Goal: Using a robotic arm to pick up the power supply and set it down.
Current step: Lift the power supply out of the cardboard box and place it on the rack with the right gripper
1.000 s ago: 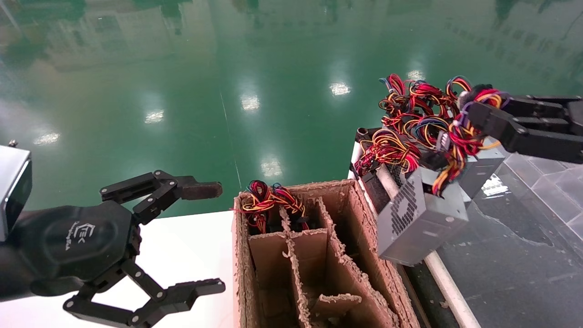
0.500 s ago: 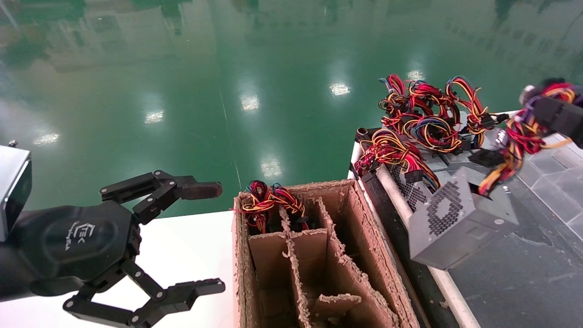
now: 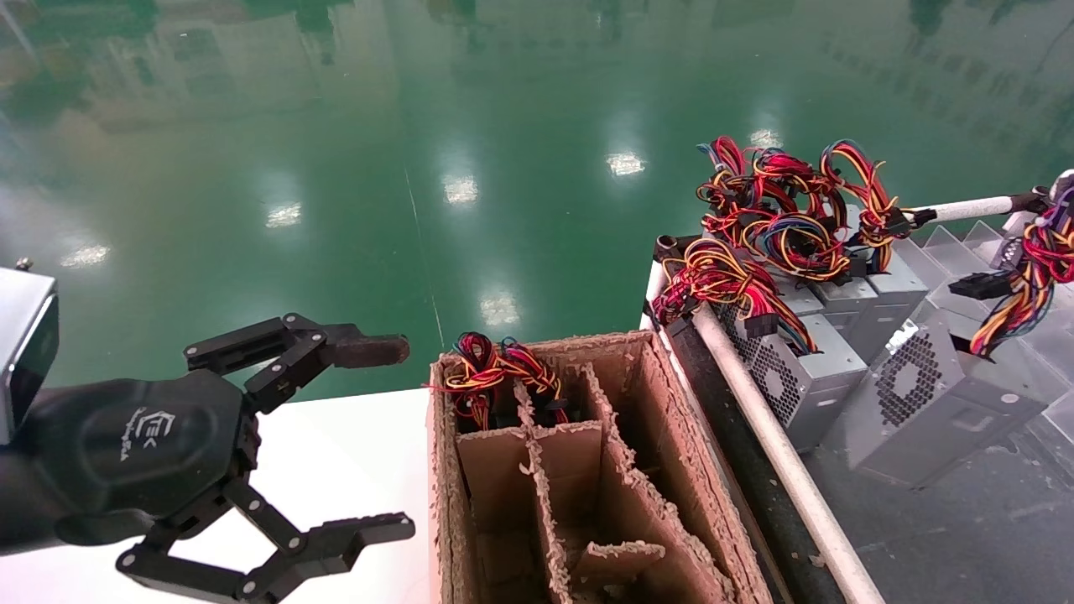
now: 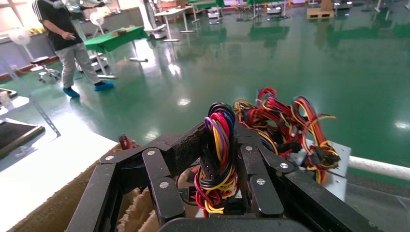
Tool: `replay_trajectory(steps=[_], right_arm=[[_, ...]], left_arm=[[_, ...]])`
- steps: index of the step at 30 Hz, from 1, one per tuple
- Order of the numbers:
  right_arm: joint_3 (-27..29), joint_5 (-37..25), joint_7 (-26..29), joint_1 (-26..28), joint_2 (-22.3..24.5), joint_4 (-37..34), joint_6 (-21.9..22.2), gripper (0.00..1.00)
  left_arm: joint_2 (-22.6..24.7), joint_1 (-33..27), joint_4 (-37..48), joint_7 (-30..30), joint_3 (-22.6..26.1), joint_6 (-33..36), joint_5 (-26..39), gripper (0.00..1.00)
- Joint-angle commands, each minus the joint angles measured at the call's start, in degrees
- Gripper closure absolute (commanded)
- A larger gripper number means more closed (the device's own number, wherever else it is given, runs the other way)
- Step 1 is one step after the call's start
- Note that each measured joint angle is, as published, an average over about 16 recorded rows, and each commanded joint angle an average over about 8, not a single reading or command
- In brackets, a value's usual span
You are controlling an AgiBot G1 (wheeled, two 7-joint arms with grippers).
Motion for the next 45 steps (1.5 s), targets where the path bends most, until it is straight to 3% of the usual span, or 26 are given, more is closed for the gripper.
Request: replay_trajectory(steps=[1,18,45], right_arm=[[-0.48,-0.33,-0.37,0.52,-0.09,-1.11,-0.06,1.00],[-5.51,-6.28,-5.17,5.44,-5.37,-8.53,0.61,1.00],[-10.57,-14.07,-11.08,14.29,-19.29,-19.97,4.56,1.00]], left_arm=[[0.00,0.00,0.00,0.00,0.00,0.00,0.00,0.00],[0.00,0.00,0.00,0.00,0.01,0.00,-0.01,0.00],[-0.01,-0.01,0.00,0.01,0.02,-0.01,-0.02,0.00]])
